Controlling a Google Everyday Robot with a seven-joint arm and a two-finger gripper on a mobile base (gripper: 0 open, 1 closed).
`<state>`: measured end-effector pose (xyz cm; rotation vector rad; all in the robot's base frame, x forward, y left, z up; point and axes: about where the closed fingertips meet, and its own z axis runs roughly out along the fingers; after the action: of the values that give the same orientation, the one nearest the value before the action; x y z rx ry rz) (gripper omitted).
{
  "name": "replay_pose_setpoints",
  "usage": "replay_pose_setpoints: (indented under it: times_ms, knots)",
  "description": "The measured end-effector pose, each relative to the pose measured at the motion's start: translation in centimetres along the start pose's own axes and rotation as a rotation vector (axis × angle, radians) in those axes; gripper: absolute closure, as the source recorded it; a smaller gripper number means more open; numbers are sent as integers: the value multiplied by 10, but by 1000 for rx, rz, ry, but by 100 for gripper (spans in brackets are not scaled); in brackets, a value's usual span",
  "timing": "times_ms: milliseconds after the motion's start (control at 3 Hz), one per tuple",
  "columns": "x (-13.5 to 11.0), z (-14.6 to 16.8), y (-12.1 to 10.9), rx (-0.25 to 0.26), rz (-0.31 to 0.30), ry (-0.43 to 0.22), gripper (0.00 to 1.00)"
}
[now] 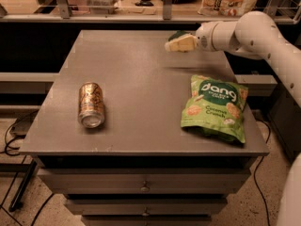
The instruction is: Move sponge near orange can
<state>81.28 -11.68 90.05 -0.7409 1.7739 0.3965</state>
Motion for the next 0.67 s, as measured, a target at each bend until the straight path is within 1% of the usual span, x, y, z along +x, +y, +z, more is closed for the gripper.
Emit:
replay_pose_setpoints:
  times_ms: [333,667]
  knots:
    - [15,18,-15,34,67,-8,0]
    - [25,35,-22,42,107,-3,0]
